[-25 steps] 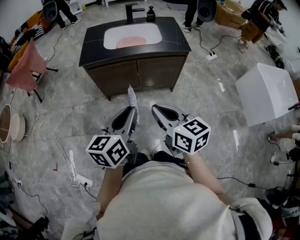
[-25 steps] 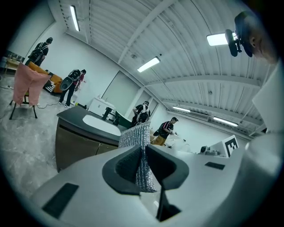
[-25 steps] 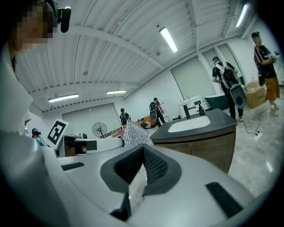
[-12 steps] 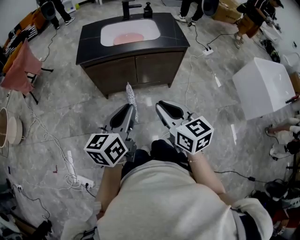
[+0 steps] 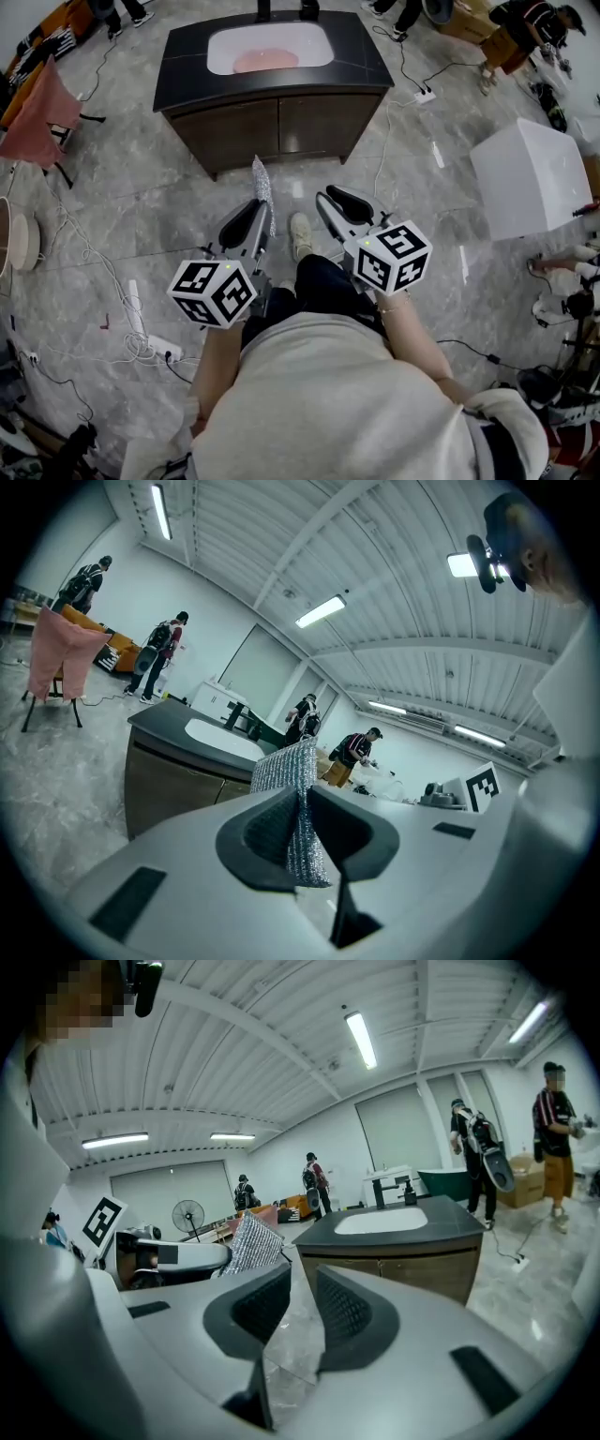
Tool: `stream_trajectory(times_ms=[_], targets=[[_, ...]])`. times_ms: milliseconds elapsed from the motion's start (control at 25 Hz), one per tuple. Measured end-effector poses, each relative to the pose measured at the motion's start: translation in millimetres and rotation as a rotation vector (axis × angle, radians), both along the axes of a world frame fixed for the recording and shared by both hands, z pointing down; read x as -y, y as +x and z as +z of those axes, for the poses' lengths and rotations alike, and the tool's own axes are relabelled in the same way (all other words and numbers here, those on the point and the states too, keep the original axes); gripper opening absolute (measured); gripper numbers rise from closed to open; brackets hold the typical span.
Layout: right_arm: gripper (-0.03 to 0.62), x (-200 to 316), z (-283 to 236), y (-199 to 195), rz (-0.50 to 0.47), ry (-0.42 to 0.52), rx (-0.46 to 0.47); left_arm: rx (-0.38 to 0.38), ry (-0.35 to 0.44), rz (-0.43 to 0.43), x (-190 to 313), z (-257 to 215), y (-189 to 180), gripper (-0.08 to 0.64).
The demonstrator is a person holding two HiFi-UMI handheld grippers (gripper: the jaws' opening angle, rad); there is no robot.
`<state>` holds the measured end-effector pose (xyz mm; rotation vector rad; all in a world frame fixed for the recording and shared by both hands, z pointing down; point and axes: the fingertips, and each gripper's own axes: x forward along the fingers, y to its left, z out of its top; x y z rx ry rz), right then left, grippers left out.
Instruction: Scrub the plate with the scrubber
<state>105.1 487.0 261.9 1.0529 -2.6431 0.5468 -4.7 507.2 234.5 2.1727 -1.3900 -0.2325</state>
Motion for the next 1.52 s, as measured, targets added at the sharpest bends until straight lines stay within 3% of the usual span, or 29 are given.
stream_trajectory(times_ms=[240,520,960,1160,1520], targets=[[0.083,50.5,6.6,-7.4,-0.001,-0.011,0.021,0.011,-0.015,0.008,40.1,6.6,2.6,0.063],[0.083,129.6,9.3,-14.5,-0.037,-0.023,0.040,0.027,-0.006,-0.024,125.7,2.9,-8.2,0.063],[0.083,258.9,-2.2,-22.1,-0.128,-0.009,0.048,0.026,0.009,-0.139,248.1,-7.3,-21.8,0.063],[0.083,285.0,2.6,-23.5,-0.151,-0.034,0.051,0.020,-0.024,-0.169,276.2,-0.1,-25.3,0.063],[0.081,317.6,17.0,-15.9,-0.113,-0.077,0.072,0.013,-0.058,-0.113,310.4,9.3,-11.5,0.063]])
